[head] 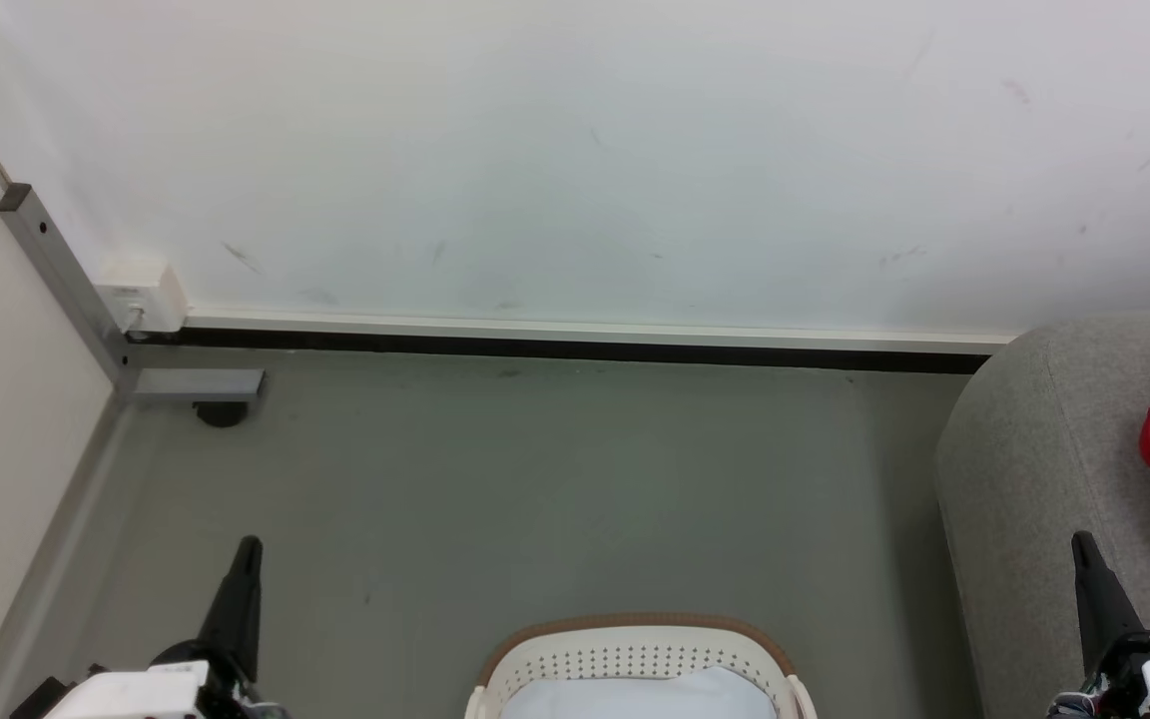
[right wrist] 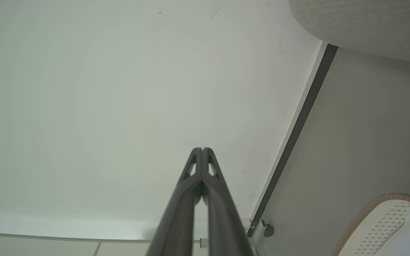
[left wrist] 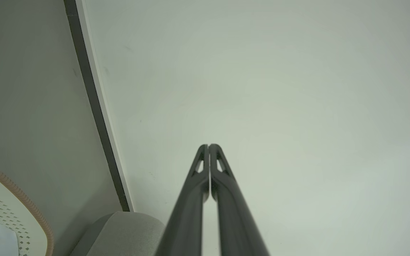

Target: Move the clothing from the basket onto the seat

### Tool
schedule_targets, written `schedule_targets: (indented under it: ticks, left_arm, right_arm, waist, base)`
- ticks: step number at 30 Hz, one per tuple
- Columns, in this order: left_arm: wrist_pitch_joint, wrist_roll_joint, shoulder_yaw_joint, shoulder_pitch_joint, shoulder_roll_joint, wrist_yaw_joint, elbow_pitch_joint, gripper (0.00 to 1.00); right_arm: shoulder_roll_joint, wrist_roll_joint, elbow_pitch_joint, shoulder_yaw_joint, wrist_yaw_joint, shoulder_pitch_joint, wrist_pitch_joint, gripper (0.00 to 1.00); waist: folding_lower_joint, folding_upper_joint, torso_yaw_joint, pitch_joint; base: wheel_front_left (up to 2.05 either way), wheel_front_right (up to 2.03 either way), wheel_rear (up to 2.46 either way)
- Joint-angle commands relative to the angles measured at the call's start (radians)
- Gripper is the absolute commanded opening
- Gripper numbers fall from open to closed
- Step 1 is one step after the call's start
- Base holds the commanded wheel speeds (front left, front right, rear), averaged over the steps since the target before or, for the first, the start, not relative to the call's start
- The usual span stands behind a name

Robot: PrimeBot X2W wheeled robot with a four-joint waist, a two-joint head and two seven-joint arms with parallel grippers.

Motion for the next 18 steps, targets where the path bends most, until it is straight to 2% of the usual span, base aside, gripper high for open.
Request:
schedule_targets:
  ticks: [1, 18]
  left_arm:
    - [0.004, -0.013, 0.003, -0.009, 0.002, -0.006, -0.003, 0.0]
    - [0.004, -0.013, 0.002, -0.009, 0.002, -0.006, -0.003, 0.0]
  right_arm:
    - [0.001, -0.005, -0.003, -0.004, -0.002, -0.012, 0.003, 0.0]
    - [0.002, -0.006, -0.002, -0.006, -0.002, -0.012, 0.003, 0.0]
  waist:
    - [0.0, 0.0, 0.0, 0.0]
    - [0.0, 0.0, 0.0, 0.0]
  base:
    - [0.0, 0.0, 0.0]
    - [0.0, 0.0, 0.0]
